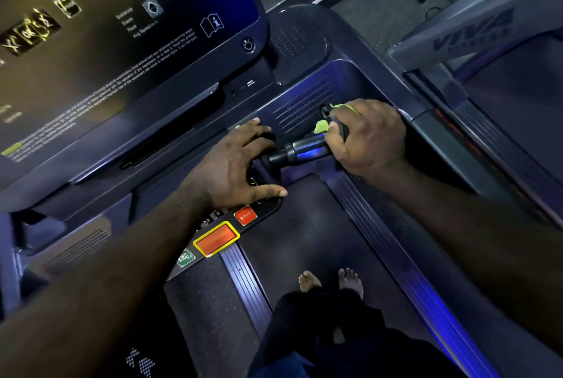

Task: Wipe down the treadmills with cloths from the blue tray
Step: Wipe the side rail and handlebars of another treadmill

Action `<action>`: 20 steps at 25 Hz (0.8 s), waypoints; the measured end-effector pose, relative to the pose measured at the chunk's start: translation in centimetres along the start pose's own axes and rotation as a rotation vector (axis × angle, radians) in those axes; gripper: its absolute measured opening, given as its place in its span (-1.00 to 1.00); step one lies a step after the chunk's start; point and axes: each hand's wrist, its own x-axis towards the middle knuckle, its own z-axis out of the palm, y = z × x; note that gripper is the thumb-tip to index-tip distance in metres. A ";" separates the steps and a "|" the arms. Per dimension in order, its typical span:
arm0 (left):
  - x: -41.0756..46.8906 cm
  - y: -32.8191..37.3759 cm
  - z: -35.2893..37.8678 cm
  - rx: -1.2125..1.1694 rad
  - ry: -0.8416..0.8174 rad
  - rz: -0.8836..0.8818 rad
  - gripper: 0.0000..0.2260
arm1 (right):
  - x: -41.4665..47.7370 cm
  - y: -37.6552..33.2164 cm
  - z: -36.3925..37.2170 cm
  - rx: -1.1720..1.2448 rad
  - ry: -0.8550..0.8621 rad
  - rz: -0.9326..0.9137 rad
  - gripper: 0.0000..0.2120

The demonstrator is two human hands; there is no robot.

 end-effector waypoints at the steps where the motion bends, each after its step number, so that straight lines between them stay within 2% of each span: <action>1: 0.1 -0.2 0.0 -0.006 -0.003 -0.005 -0.14 | 1.4 0.1 -0.6 -0.021 -0.141 -0.026 -0.70; 2: 0.1 -0.3 0.0 -0.012 -0.001 -0.008 -0.14 | 2.3 0.5 -1.0 -0.061 -0.244 -0.052 -0.65; 3: 0.0 -0.3 0.1 -0.018 0.006 -0.005 -0.14 | 2.4 0.9 -1.3 -0.078 -0.265 -0.061 -0.62; 4: 0.0 -0.3 0.2 -0.020 0.014 0.003 -0.14 | 2.0 1.2 -1.5 -0.055 -0.229 -0.059 -0.64; 7: -0.1 -0.3 0.2 -0.028 0.040 0.017 -0.15 | -1.4 0.2 -0.1 0.023 0.091 -0.025 -0.75; 8: 0.0 -0.3 0.3 -0.032 0.058 0.025 -0.16 | -1.2 0.6 0.2 0.025 0.103 0.017 -0.77; 10: 0.1 -0.6 0.4 -0.041 0.050 0.032 -0.18 | 0.3 0.8 0.3 -0.019 -0.004 0.071 -0.75; 12: 0.1 -0.5 0.6 -0.045 0.054 0.044 -0.17 | 0.6 0.6 0.4 -0.062 -0.096 0.033 -0.71; 14: 0.0 -0.8 0.3 -0.062 0.022 0.014 -0.07 | 0.0 -0.1 0.6 -0.009 0.020 0.092 -0.76; 17: 0.2 -1.0 -0.1 -0.119 -0.061 -0.038 0.25 | -0.5 -3.9 1.2 -0.013 0.236 0.354 -0.84; 19: 0.3 -0.6 -0.2 -0.172 -0.068 -0.063 0.41 | -0.3 -8.4 1.7 -0.003 0.255 0.334 -0.87; 20: 0.1 -0.4 -0.3 -0.213 -0.048 -0.059 0.43 | -0.4 -11.2 2.1 0.024 0.245 0.294 -0.88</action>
